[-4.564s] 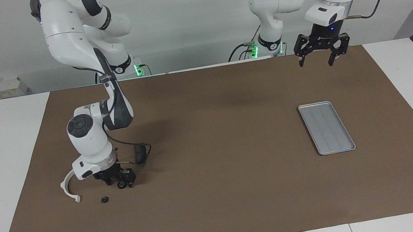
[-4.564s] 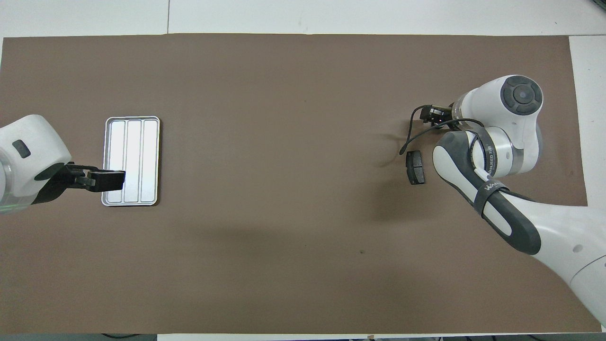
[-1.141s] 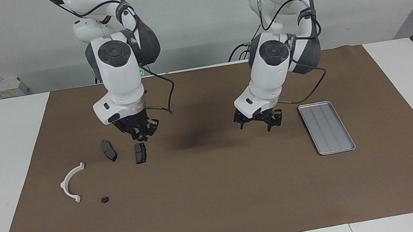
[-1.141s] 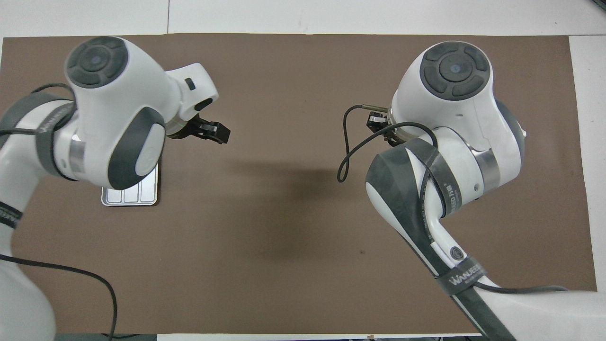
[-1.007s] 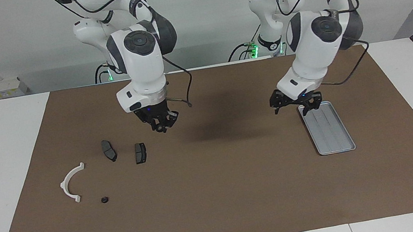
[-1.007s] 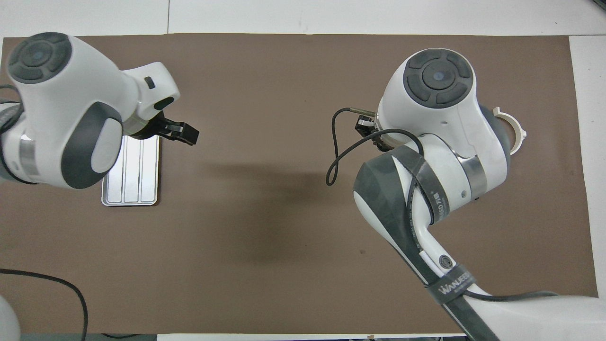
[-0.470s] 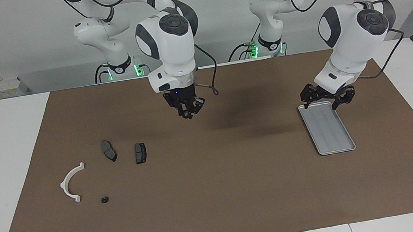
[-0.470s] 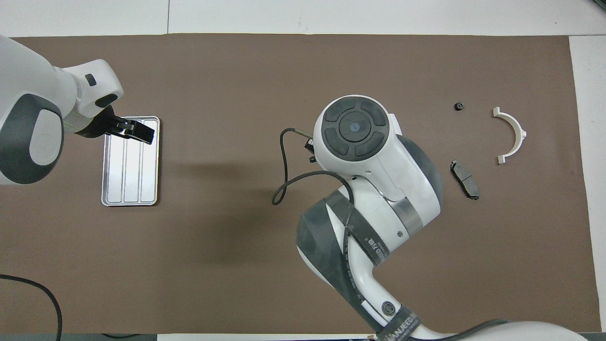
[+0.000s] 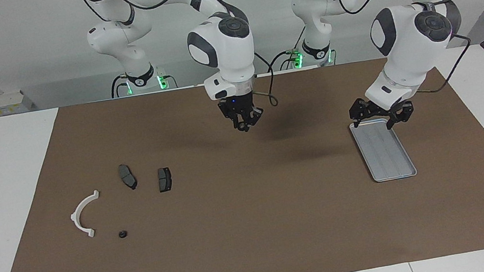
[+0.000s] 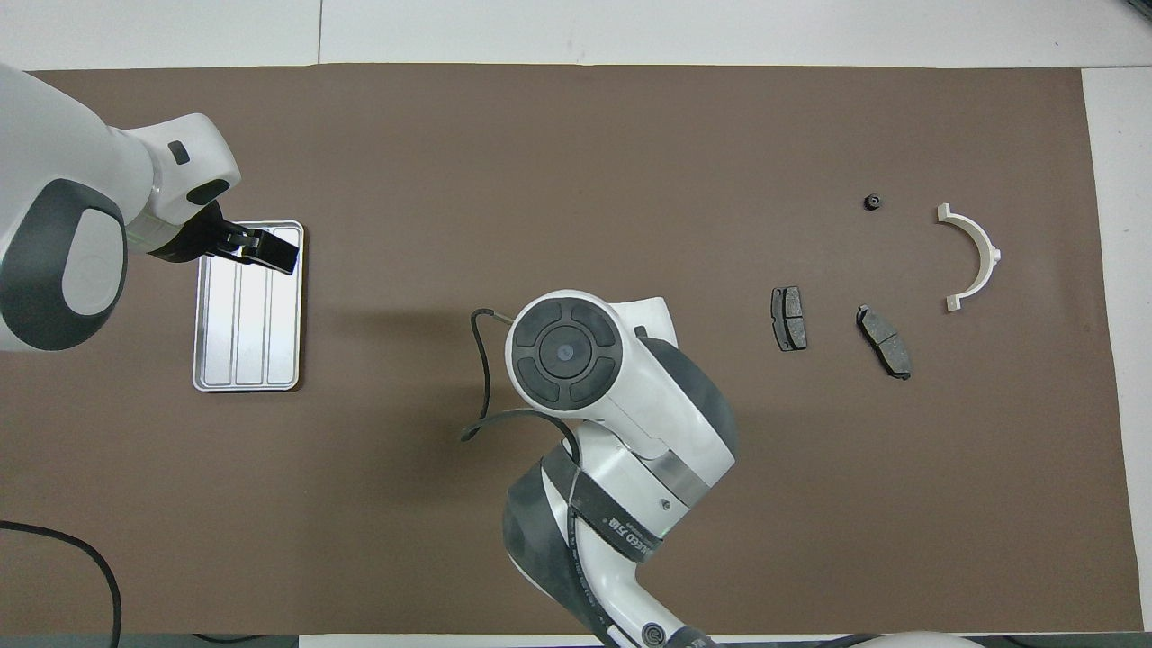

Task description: Pick bearing gear from pile to tray

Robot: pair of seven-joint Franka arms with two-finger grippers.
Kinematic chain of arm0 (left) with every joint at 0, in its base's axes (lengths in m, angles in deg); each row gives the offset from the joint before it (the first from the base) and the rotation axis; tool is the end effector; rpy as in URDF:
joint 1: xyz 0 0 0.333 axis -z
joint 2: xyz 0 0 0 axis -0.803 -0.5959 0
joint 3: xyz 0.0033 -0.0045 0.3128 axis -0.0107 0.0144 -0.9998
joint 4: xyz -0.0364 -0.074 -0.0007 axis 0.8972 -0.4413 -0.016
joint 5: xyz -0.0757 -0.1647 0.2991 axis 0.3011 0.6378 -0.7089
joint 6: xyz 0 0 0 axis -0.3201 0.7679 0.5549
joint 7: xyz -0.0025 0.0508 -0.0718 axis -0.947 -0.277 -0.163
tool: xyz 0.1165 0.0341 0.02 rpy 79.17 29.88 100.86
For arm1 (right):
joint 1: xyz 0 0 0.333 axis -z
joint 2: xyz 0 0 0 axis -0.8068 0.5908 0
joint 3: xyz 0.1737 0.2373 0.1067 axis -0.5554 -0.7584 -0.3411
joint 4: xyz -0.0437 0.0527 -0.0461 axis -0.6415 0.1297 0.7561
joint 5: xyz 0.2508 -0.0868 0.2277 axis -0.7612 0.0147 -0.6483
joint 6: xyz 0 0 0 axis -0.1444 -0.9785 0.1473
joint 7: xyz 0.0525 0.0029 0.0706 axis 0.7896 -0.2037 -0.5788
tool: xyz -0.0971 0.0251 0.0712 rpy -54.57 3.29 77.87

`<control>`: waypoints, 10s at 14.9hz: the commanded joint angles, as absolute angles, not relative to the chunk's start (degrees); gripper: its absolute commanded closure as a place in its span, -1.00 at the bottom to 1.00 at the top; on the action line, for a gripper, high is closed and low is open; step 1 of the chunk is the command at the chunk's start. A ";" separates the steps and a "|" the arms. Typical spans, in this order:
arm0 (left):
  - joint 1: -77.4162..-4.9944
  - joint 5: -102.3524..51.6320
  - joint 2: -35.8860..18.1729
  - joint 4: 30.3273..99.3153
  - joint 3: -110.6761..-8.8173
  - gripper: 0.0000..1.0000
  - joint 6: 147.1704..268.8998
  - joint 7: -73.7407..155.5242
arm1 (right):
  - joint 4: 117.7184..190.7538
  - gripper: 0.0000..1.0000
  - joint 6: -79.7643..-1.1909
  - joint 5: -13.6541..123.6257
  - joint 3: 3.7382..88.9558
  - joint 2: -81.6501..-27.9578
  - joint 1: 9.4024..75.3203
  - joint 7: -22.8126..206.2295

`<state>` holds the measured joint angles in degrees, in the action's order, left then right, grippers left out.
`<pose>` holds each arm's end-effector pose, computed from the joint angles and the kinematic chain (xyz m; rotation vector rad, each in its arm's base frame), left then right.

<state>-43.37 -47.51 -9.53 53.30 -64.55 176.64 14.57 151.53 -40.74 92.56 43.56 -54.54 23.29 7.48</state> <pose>0.5653 -0.0883 0.4725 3.0562 -0.4910 -0.0343 0.4628 0.3741 0.4169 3.0010 -0.8863 0.1047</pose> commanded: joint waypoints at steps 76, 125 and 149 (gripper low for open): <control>-8.16 -47.33 -5.38 84.03 -63.92 -1.00 206.76 63.07 | 146.73 -0.88 -61.92 98.41 43.88 -36.13 64.16 75.62; -15.17 -48.65 -6.55 84.56 -64.53 1.00 208.19 55.35 | 141.28 1.00 -32.76 98.67 43.09 -50.36 60.73 75.01; -51.14 -52.52 -2.74 84.65 -64.53 1.00 206.31 4.09 | 155.50 1.00 -35.11 86.54 39.40 -61.80 31.21 11.57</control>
<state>-50.26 -51.63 -0.96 83.99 -65.11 203.21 4.46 150.97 -32.05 87.92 39.15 -59.47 32.10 14.35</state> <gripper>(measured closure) 0.639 0.762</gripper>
